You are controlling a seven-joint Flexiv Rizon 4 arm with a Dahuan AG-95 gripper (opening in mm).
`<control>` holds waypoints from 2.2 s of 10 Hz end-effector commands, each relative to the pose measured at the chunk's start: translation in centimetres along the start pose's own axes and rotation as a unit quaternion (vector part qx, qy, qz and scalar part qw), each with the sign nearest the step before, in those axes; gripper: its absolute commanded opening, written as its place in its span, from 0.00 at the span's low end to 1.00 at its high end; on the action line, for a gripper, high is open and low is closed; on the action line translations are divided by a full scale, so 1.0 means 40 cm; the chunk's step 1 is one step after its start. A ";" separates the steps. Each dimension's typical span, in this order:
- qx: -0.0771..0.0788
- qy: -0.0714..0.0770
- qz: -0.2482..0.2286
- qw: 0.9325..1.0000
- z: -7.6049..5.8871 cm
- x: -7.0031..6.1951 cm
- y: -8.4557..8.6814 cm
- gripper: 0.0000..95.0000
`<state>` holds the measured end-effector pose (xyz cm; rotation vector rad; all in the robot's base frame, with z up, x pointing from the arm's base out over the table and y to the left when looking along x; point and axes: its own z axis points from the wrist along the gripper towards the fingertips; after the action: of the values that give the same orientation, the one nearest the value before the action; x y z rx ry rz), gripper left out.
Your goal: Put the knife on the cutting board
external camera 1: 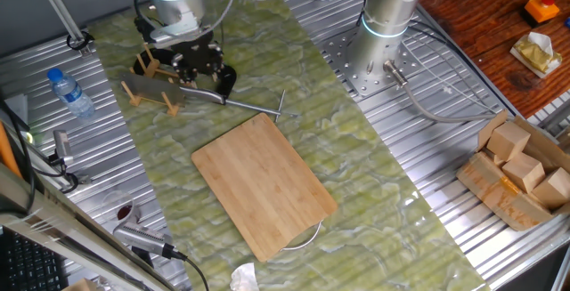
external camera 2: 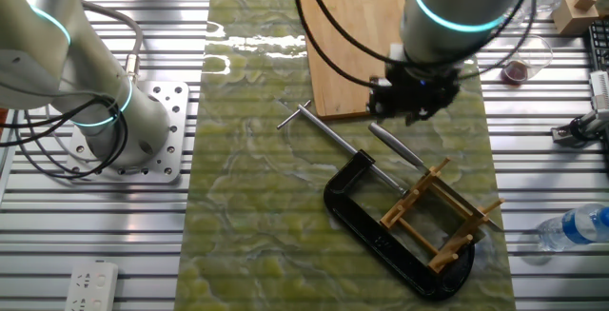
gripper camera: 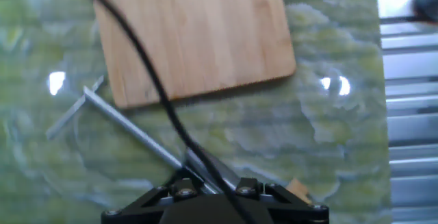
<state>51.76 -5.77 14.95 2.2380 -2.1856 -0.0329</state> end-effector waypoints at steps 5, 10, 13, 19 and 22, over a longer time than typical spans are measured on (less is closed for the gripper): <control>0.007 0.003 -0.100 0.995 0.037 0.067 -0.073 0.40; 0.008 0.010 -0.121 0.993 0.054 0.066 -0.127 0.40; 0.008 0.008 -0.142 0.990 0.068 0.067 -0.128 0.40; 0.009 0.010 -0.146 0.989 0.076 0.075 -0.118 0.40; 0.008 0.016 -0.152 0.988 0.067 0.074 -0.119 0.40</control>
<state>56.51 -8.52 12.16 2.5502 -1.8052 0.0093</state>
